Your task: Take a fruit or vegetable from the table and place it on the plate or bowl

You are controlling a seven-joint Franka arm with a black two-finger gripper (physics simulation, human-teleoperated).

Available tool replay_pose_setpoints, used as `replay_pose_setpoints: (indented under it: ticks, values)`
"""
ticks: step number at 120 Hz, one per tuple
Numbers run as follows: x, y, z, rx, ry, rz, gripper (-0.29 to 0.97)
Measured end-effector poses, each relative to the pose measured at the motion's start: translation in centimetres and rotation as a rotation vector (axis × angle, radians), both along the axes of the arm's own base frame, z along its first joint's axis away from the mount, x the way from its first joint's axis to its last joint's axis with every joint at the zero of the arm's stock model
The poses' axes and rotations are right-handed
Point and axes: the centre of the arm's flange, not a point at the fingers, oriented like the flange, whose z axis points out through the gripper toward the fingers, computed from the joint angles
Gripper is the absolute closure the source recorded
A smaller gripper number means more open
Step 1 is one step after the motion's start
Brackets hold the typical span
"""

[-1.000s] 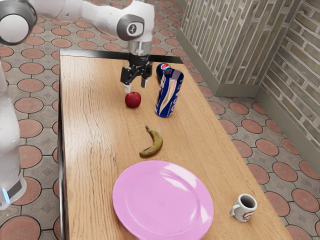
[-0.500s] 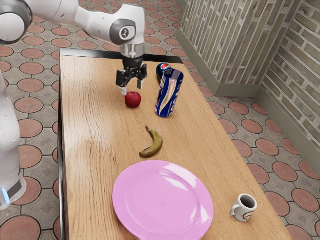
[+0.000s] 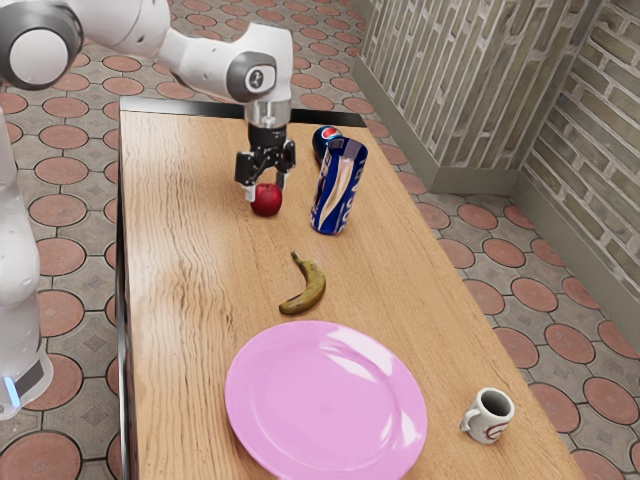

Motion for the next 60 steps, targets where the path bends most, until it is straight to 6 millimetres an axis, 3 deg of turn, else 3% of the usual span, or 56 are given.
replay_pose_setpoints:
  ticks: [44,60]
  values:
    - [0.8,0.2,-1.7,-0.015,0.019,-0.004,0.01]
    - [0.9,0.1,-1.9,-0.027,0.013,0.002,0.11]
